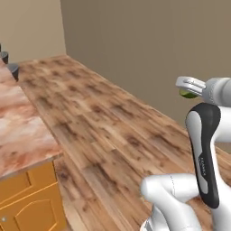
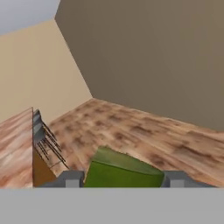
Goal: Take the lemon wedge from the fridge and place it on the plate with fish on the dining counter.
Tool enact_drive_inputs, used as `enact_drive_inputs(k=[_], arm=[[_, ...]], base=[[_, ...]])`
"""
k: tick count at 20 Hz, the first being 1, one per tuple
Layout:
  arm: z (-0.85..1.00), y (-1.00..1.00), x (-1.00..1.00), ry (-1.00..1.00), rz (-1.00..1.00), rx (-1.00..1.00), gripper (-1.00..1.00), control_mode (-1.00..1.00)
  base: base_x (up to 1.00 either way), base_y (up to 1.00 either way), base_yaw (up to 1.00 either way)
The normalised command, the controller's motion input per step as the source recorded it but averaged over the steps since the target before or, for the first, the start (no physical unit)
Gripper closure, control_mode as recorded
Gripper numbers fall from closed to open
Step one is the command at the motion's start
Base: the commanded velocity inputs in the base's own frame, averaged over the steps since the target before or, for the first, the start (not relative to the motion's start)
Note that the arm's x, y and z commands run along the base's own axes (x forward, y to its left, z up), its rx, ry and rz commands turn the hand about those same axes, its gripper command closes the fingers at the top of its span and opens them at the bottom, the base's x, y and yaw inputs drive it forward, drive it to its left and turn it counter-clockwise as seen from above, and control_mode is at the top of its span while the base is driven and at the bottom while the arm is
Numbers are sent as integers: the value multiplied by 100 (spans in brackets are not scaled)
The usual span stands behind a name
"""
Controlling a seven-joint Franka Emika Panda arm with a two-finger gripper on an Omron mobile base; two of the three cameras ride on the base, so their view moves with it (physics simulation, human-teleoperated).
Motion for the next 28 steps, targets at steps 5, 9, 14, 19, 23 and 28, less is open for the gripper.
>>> enact_drive_inputs(k=[5, 9, 14, 19, 23, 28], arm=[[0, 0, 0, 0, 0, 0, 100, 100], [0, 0, 0, 0, 0, 0, 100, 100], [0, 0, 0, 0, 0, 0, 100, 100], [0, 0, 0, 0, 0, 0, 100, 100], [0, 0, 0, 0, 0, 0, 100, 100], [0, 0, 0, 0, 0, 0, 100, 100]], base=[[100, -85, 15], [100, -31, 26], [100, -11, 28], [100, 0, 26], [100, -8, 9], [100, -43, 0]])
